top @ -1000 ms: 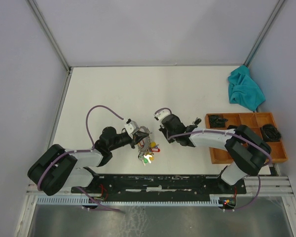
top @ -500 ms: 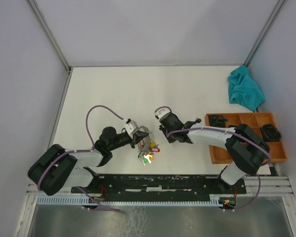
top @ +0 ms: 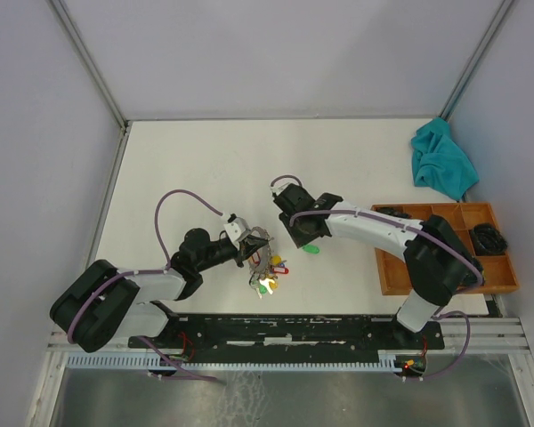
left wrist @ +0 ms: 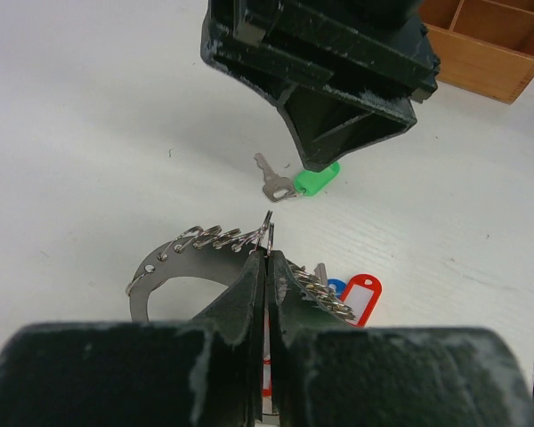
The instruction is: Put the keys on the keyring
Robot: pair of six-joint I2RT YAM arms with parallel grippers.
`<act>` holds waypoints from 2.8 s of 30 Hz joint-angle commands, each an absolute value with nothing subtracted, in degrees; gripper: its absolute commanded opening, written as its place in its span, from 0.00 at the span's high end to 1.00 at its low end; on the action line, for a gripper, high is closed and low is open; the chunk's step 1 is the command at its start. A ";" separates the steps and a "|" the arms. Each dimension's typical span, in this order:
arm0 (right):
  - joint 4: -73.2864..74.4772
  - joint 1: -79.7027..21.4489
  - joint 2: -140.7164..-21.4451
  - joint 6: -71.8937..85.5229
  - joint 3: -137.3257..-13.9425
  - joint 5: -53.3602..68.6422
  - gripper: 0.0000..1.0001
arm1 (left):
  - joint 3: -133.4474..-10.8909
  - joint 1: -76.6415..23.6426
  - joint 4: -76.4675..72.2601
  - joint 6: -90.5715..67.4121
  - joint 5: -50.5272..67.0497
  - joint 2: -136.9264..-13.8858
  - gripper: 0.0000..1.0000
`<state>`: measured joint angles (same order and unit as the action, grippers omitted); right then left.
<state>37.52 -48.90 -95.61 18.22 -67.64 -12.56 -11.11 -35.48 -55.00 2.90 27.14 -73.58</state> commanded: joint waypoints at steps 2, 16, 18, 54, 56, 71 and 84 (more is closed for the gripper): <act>43.19 -50.77 -100.55 17.95 -72.86 -14.76 0.60 | -12.11 -35.69 -59.30 2.55 26.51 -73.56 0.97; 48.52 -53.43 -111.15 16.75 -81.33 -21.26 0.68 | -12.22 -35.68 -58.66 2.71 26.37 -73.30 0.97; 48.52 -53.60 -111.87 16.96 -81.47 -21.83 0.69 | -12.21 -35.70 -58.55 2.72 26.37 -73.22 0.97; 48.14 -53.87 -110.88 15.04 -79.80 -25.52 0.99 | -12.39 -35.64 -57.79 2.77 27.11 -72.28 0.97; 47.07 -53.88 -108.30 14.58 -78.42 -24.62 0.99 | -12.31 -35.69 -57.81 2.58 27.50 -71.81 0.97; 22.77 -53.67 -76.50 8.51 -57.21 -15.72 0.99 | -12.18 -35.69 -56.86 2.28 27.02 -65.07 0.97; 27.62 -42.11 -73.50 8.45 -56.51 7.91 1.00 | -30.34 -35.51 -31.63 -11.26 19.98 -85.15 0.97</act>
<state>22.98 -46.28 -70.89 8.93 -51.62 -6.55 -21.71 -35.48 -43.66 -3.66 21.02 -77.10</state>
